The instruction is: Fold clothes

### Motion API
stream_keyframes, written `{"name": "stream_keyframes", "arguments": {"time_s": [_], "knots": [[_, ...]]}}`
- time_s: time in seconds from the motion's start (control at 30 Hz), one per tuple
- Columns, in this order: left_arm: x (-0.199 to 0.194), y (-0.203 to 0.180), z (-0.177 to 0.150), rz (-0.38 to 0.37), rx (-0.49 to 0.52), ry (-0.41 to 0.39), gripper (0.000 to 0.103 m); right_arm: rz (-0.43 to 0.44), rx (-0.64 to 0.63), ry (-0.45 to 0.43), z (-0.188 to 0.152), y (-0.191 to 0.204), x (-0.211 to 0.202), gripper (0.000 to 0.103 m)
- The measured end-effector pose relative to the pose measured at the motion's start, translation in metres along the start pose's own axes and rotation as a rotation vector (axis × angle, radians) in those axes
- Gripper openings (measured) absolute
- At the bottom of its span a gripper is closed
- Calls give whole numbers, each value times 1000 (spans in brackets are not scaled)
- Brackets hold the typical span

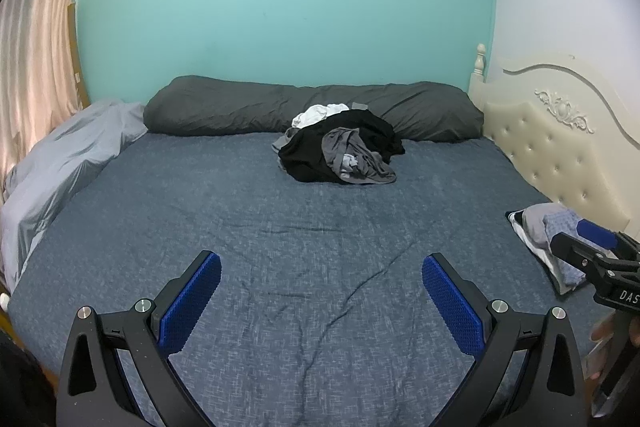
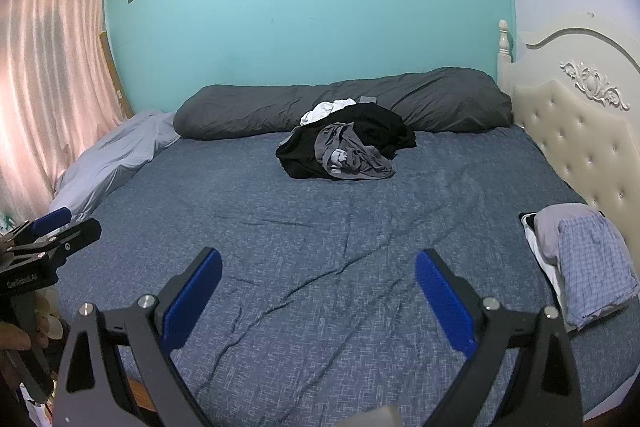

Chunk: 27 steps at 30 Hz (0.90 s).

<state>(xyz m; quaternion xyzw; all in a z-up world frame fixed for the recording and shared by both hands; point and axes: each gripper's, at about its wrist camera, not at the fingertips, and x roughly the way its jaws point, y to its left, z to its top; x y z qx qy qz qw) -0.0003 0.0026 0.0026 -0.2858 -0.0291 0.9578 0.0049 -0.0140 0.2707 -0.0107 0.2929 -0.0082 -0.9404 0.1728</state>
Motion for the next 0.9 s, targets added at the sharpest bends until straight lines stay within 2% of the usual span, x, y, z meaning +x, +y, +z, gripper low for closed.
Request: {"name": "stream_keyframes", "arguments": {"time_s": [0.73,0.9], "knots": [[-1,2,-2,-1,2,-2,103,1,1,-5,-1,-1,-1,98],[-3,1,7,-1,4,0,103,1,0,-6,-2,-1,-2,98]]}}
